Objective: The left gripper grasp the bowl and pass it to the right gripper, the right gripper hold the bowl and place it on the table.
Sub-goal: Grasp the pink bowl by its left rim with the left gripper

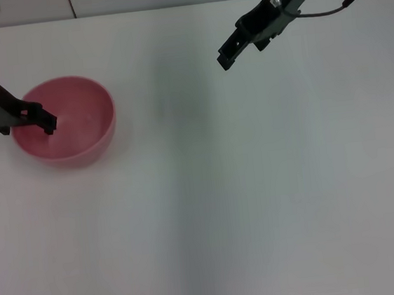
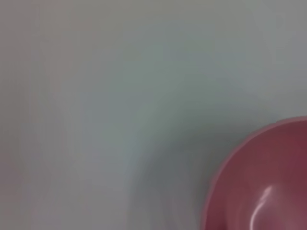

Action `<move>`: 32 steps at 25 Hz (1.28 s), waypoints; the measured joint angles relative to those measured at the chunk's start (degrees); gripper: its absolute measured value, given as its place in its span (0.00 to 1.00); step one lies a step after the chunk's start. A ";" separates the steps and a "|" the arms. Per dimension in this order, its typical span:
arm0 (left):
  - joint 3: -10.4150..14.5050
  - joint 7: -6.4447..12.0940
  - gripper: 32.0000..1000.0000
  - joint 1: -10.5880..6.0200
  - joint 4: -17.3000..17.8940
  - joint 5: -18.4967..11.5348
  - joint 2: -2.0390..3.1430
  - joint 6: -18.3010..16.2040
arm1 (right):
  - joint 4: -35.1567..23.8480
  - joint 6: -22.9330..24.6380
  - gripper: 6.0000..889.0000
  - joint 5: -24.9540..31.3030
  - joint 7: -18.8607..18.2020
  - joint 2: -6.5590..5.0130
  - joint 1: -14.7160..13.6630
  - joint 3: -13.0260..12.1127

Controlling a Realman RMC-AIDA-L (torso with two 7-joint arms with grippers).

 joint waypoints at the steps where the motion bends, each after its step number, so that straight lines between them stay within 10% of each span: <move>1: 0.00 0.00 0.83 0.00 0.00 0.00 0.00 0.00 | -0.04 0.00 0.97 0.01 -0.08 0.00 0.00 0.04; 22: 0.00 0.08 0.82 0.12 -1.11 -0.34 -0.09 -1.90 | -0.41 -0.19 0.97 0.07 -0.17 0.00 0.26 0.08; 32: 0.04 0.03 0.50 0.11 -2.10 0.08 -0.26 -3.44 | -0.38 -0.34 0.97 0.07 -0.17 0.00 0.67 0.08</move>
